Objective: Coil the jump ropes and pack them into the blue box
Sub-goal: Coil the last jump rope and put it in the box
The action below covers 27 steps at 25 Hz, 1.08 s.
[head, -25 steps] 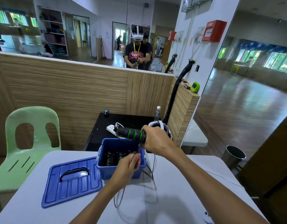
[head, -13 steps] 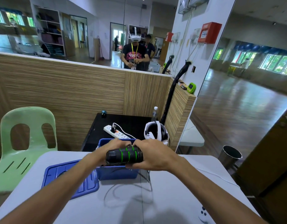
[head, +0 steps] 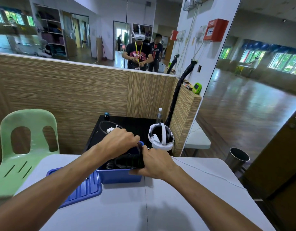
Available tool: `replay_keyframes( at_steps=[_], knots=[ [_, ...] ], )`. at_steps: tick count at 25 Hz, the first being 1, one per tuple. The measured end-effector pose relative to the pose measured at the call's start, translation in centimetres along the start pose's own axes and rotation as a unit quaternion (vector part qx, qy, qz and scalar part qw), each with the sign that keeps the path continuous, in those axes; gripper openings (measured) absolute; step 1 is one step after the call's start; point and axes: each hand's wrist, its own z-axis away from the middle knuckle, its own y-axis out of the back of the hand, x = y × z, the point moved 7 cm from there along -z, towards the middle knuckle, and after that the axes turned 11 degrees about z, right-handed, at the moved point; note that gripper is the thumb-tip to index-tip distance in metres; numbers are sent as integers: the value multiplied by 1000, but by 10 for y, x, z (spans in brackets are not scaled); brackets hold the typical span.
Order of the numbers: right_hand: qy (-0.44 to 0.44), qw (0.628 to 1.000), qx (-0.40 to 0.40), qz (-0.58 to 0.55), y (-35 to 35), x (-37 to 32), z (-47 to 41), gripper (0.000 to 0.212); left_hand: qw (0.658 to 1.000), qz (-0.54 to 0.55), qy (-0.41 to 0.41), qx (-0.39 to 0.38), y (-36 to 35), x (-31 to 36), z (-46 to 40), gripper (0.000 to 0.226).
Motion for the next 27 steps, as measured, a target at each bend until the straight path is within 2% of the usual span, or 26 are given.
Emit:
replay_keyframes(
  at_steps=[3, 6, 7, 8, 11, 13, 14, 15, 16, 17, 18, 19, 22, 23, 24, 25, 26, 27],
  knots=[
    [-55, 998, 6, -34, -5, 16, -7, 76, 999, 17, 31, -4, 7, 19, 4, 8],
    [-70, 996, 54, -29, 9, 33, -10, 72, 996, 19, 48, 70, 11, 25, 21, 40],
    [-69, 995, 68, -26, 13, 35, -11, 67, 994, 24, 60, 88, 12, 24, 25, 44],
    [-68, 994, 79, -24, 16, 36, -12, 63, 994, 35, 68, 84, 7, 25, 28, 44],
    [-66, 993, 100, -18, 20, 33, -15, 60, 986, 91, 127, 55, -9, 35, 36, 20],
    [-72, 992, 106, -11, 21, 33, -16, 63, 950, 247, 176, 77, -16, 38, 47, 16],
    [-74, 991, 113, -5, 23, 34, -16, 65, 894, 390, 214, 55, -22, 36, 49, 25],
    [-74, 989, 126, 3, 26, 33, -17, 67, 790, 556, 256, -4, -35, 37, 49, 37],
    [-71, 987, 145, 11, 30, 30, -18, 68, 659, 691, 292, -50, -47, 41, 48, 50],
    [-69, 984, 165, 18, 35, 27, -19, 67, 549, 776, 299, -79, -52, 45, 46, 61],
    [-67, 981, 180, 20, 39, 23, -19, 66, 486, 820, 291, -82, -56, 43, 42, 66],
    [-66, 981, 183, 21, 41, 19, -21, 65, 474, 835, 272, -62, -55, 39, 38, 66],
    [-71, 982, 171, 18, 44, 19, -25, 67, 516, 821, 238, 60, -52, 32, 36, 49],
    [-76, 982, 172, 20, 44, 21, -24, 66, 547, 797, 233, 101, -48, 31, 38, 45],
    [-79, 981, 174, 21, 44, 22, -23, 65, 607, 744, 241, 138, -42, 30, 41, 43],
    [-81, 982, 172, 21, 44, 22, -21, 64, 690, 659, 259, 150, -36, 30, 42, 41],
    [-80, 983, 163, 22, 42, 21, -20, 64, 777, 543, 293, 129, -30, 29, 42, 39],
    [-81, 985, 152, 22, 39, 21, -19, 65, 842, 421, 325, 86, -25, 31, 43, 37]
  ],
)
